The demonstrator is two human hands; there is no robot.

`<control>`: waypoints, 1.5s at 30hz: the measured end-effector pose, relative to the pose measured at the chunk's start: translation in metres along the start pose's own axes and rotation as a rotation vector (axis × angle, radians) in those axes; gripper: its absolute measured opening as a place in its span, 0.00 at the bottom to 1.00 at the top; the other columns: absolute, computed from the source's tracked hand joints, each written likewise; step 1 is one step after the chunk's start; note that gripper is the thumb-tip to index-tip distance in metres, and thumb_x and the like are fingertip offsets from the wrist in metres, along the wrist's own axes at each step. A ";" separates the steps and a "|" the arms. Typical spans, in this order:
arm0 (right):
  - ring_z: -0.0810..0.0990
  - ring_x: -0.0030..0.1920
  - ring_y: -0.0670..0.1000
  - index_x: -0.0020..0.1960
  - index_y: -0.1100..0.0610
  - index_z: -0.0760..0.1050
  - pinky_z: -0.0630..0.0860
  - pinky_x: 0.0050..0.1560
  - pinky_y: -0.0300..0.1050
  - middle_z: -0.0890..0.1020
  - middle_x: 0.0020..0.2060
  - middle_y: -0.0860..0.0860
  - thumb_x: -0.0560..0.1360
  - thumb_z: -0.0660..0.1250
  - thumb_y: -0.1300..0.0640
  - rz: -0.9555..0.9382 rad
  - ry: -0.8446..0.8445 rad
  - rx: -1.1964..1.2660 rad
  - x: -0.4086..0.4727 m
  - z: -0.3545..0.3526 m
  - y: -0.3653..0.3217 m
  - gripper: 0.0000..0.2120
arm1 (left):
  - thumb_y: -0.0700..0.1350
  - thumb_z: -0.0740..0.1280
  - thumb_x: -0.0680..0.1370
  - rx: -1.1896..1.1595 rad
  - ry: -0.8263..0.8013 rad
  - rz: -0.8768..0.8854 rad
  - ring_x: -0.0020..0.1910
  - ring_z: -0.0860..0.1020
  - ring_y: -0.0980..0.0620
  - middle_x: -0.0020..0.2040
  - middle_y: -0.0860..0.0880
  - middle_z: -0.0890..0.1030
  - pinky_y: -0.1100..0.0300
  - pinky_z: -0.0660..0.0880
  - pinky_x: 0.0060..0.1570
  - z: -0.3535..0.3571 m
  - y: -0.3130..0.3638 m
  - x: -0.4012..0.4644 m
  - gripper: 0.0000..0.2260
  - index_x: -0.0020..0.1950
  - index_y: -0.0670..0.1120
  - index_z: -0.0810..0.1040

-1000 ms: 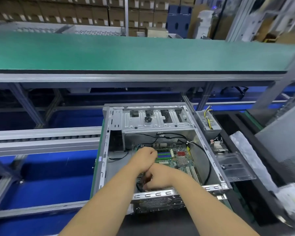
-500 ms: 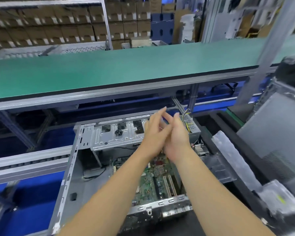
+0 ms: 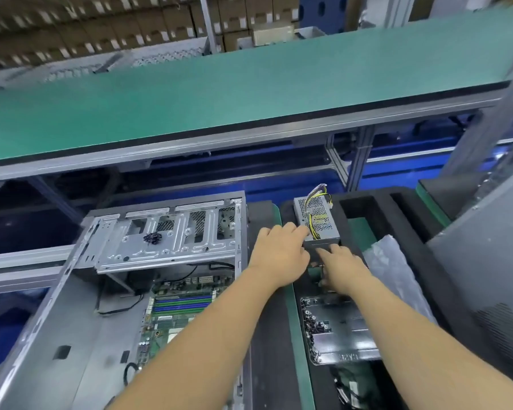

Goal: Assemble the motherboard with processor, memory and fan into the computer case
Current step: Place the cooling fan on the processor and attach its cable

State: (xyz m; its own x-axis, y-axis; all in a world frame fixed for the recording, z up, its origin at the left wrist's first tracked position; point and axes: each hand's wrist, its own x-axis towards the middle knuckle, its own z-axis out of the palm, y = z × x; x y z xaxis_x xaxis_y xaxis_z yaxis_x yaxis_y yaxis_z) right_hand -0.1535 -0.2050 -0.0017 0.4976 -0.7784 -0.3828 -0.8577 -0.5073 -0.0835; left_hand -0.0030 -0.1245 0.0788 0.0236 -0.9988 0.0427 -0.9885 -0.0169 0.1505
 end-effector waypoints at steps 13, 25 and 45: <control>0.68 0.70 0.59 0.79 0.42 0.59 0.62 0.70 0.64 0.67 0.69 0.53 0.74 0.68 0.59 -0.110 -0.252 -0.199 0.023 -0.002 0.014 0.38 | 0.46 0.57 0.80 -0.179 -0.205 -0.119 0.55 0.77 0.42 0.62 0.48 0.74 0.46 0.71 0.59 0.020 0.012 0.007 0.18 0.71 0.52 0.66; 0.71 0.64 0.58 0.73 0.47 0.66 0.65 0.65 0.59 0.71 0.61 0.52 0.73 0.67 0.64 -0.193 -0.007 -0.151 0.000 -0.060 -0.004 0.31 | 0.47 0.64 0.76 -0.108 -0.190 -0.113 0.59 0.74 0.42 0.60 0.46 0.75 0.46 0.70 0.56 0.003 0.020 0.004 0.19 0.67 0.49 0.68; 0.74 0.61 0.60 0.68 0.50 0.64 0.63 0.65 0.63 0.78 0.62 0.49 0.75 0.73 0.51 -0.154 0.292 -0.365 -0.129 -0.166 -0.205 0.27 | 0.46 0.80 0.67 -0.845 0.059 0.188 0.56 0.75 0.61 0.58 0.59 0.75 0.67 0.71 0.52 -0.108 -0.118 -0.106 0.40 0.72 0.60 0.63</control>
State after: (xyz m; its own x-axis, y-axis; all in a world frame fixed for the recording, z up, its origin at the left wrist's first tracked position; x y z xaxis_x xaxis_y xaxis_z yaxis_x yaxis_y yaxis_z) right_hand -0.0199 -0.0621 0.2175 0.6751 -0.7291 -0.1128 -0.6963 -0.6802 0.2293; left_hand 0.1272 -0.0121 0.1628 -0.0981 -0.9773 0.1876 -0.5351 0.2107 0.8181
